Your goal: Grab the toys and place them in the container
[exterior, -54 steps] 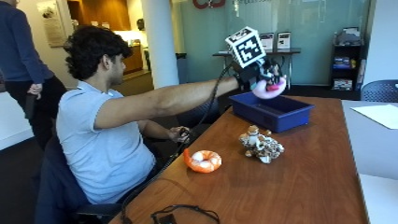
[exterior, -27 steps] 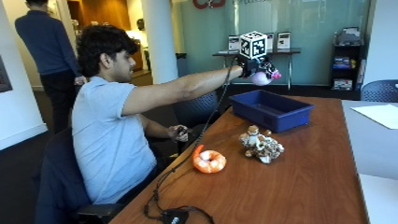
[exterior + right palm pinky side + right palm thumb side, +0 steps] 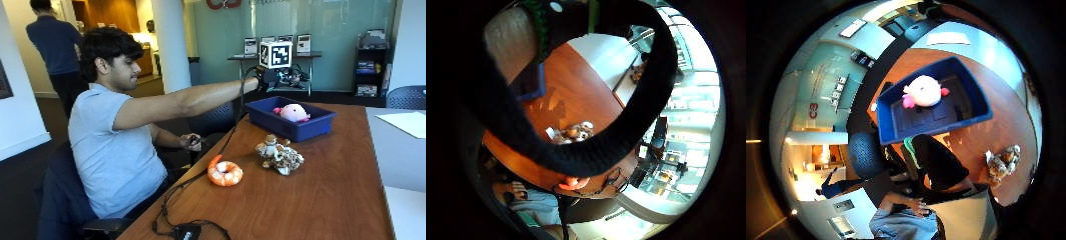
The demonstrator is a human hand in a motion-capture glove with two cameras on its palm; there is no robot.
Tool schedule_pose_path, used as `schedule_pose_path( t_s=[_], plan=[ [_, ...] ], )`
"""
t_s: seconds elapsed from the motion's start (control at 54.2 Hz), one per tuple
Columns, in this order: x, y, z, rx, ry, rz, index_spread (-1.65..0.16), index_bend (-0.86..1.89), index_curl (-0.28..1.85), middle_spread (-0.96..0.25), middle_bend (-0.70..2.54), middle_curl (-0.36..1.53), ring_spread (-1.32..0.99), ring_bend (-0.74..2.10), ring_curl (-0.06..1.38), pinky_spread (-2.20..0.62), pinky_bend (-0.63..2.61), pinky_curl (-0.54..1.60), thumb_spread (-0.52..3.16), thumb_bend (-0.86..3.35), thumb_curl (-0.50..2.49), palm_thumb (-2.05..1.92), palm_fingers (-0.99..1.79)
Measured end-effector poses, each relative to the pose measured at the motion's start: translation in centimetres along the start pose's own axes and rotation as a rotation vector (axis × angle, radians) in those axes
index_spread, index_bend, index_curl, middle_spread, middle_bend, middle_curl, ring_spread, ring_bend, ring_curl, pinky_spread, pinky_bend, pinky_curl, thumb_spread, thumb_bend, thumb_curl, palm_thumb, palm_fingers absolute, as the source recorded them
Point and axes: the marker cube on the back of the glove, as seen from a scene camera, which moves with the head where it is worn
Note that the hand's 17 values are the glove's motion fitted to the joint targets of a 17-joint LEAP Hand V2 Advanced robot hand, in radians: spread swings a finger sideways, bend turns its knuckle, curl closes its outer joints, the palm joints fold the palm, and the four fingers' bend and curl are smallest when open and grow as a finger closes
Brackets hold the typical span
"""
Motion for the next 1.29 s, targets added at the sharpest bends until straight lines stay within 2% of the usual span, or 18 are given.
schedule_pose_path(
  t_s=[0.259,0.406,0.554,0.665,0.757,0.776,0.831,0.923,0.997,1.09,1.108,1.163,1.293],
  plan=[
    [9.6,5.7,6.8,-0.159,0.014,0.13,-0.34,0.17,0.31,-0.01,0.12,0.21,-0.01,0.16,0.19,0.09,0.89,0.34,1.32,-0.03,0.28,-0.04,-0.18],
    [12.2,7.9,13.2,-0.284,-0.092,0.177,-0.35,0.16,0.31,0.0,0.13,0.2,0.0,0.13,0.18,0.1,0.91,0.35,1.31,-0.03,0.27,-0.04,-0.2],
    [13.7,9.6,19.0,-0.397,-0.099,0.205,-0.34,0.1,0.28,0.0,0.13,0.2,0.0,0.14,0.16,0.11,0.95,0.36,1.31,-0.03,0.27,-0.03,-0.26],
    [13.8,9.6,20.4,-0.311,-0.158,0.175,-0.33,0.13,0.27,0.0,0.1,0.19,0.01,0.13,0.16,0.1,1.01,0.37,1.38,0.01,0.27,0.02,-0.27],
    [13.3,9.4,20.6,-0.213,-0.173,0.147,-0.35,0.28,0.31,0.01,0.09,0.18,0.01,0.1,0.13,0.06,1.07,0.39,1.52,0.07,0.28,0.09,-0.11],
    [13.2,9.4,20.6,-0.194,-0.175,0.144,-0.35,0.4,0.35,0.01,0.08,0.17,0.01,0.12,0.12,0.04,1.06,0.38,1.56,0.09,0.28,0.11,0.01],
    [13.2,9.5,20.7,-0.153,-0.168,0.143,-0.35,0.51,0.37,0.01,0.12,0.17,0.02,0.17,0.13,0.0,1.06,0.38,1.62,0.12,0.29,0.15,0.11],
    [13.0,9.3,20.7,-0.078,-0.154,0.141,-0.31,0.58,0.4,0.01,0.09,0.15,0.01,0.31,0.17,-0.06,1.07,0.37,1.66,0.22,0.31,0.26,0.23],
    [13.0,9.3,20.5,-0.023,-0.123,0.126,-0.27,0.52,0.4,0.0,0.23,0.18,-0.02,0.45,0.21,-0.11,1.04,0.36,1.67,0.31,0.35,0.37,0.42],
    [12.8,9.1,20.3,0.042,-0.081,0.112,-0.23,0.48,0.41,-0.01,0.17,0.19,-0.05,0.66,0.28,-0.15,1.05,0.37,1.64,0.4,0.38,0.48,0.52],
    [12.7,9.0,20.2,0.053,-0.076,0.11,-0.23,0.44,0.4,-0.02,0.31,0.23,-0.06,0.65,0.28,-0.16,1.02,0.36,1.63,0.42,0.39,0.51,0.59],
    [12.8,8.9,20.1,0.079,-0.075,0.103,-0.21,0.39,0.4,-0.03,0.37,0.25,-0.08,0.73,0.31,-0.18,1.01,0.36,1.6,0.45,0.42,0.55,0.67],
    [13.0,8.6,18.6,0.106,-0.114,0.102,-0.18,0.32,0.41,-0.05,0.42,0.3,-0.12,0.84,0.36,-0.22,1.02,0.37,1.55,0.47,0.46,0.61,0.7]
  ],
)
